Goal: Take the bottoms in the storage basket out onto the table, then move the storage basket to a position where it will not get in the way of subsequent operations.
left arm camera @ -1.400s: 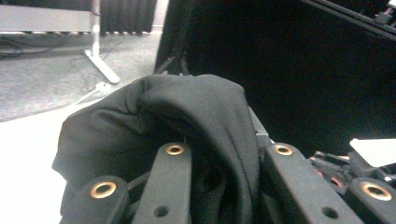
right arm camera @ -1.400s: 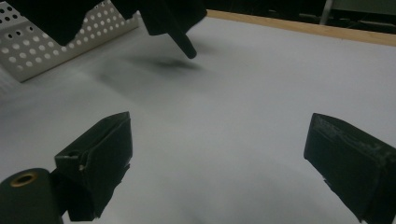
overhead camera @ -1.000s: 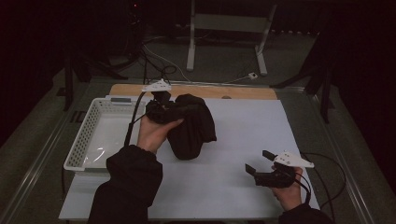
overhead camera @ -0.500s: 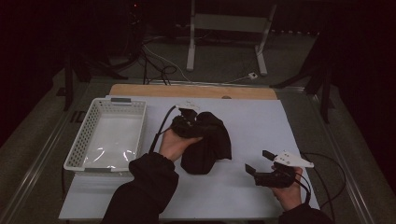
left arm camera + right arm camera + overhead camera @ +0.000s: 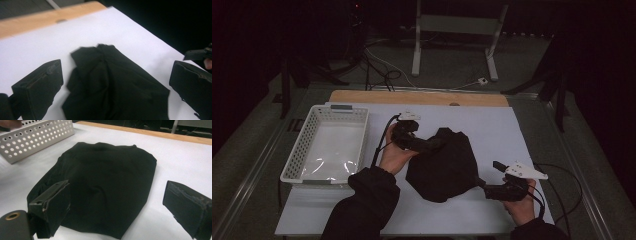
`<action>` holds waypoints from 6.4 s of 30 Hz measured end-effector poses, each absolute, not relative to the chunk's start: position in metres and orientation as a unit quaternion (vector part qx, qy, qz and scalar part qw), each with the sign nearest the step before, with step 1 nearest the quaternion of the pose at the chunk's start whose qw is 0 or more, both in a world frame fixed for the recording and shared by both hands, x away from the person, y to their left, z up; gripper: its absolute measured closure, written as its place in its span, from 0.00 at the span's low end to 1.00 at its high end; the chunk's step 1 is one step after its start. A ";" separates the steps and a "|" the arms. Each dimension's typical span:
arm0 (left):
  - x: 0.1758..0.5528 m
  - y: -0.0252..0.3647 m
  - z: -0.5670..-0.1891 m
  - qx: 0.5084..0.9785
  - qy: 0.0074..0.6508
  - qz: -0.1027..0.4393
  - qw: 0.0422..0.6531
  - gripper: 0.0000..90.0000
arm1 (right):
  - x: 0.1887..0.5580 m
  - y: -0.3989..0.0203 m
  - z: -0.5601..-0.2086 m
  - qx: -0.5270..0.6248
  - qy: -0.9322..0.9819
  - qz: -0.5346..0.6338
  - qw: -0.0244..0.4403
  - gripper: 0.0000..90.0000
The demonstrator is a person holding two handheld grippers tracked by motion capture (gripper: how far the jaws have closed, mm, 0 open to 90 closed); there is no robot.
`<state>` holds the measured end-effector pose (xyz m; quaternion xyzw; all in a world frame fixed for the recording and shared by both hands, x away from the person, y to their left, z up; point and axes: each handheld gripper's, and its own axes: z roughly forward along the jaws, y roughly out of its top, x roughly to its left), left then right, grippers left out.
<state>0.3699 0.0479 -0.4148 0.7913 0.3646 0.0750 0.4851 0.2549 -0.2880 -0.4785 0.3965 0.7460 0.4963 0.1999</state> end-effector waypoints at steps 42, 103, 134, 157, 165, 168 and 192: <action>0.321 0.088 -0.418 0.776 0.362 0.119 0.502 0.00 | 0.254 -0.220 -0.481 0.346 0.793 0.483 0.132 0.12; 0.309 0.017 -0.451 0.845 0.279 0.055 0.453 0.52 | 0.338 -0.244 -0.453 0.438 0.734 0.487 0.183 0.96; 0.356 0.016 -0.427 0.800 0.333 -0.034 0.498 0.98 | 0.322 -0.230 -0.437 0.315 0.789 0.489 0.197 0.55; 0.361 0.019 -0.414 0.782 0.337 -0.029 0.524 0.78 | 0.315 -0.216 -0.437 0.256 0.820 0.460 0.226 0.94; 0.362 0.031 -0.433 0.784 0.364 -0.009 0.503 0.65 | 0.322 -0.238 -0.431 0.311 0.791 0.478 0.224 0.93; 0.364 0.036 -0.437 0.781 0.371 -0.003 0.503 0.63 | 0.322 -0.241 -0.431 0.315 0.788 0.478 0.225 0.93; 0.353 0.044 -0.494 0.799 0.412 0.027 0.437 0.51 | 0.331 -0.285 -0.426 0.381 0.748 0.478 0.258 0.93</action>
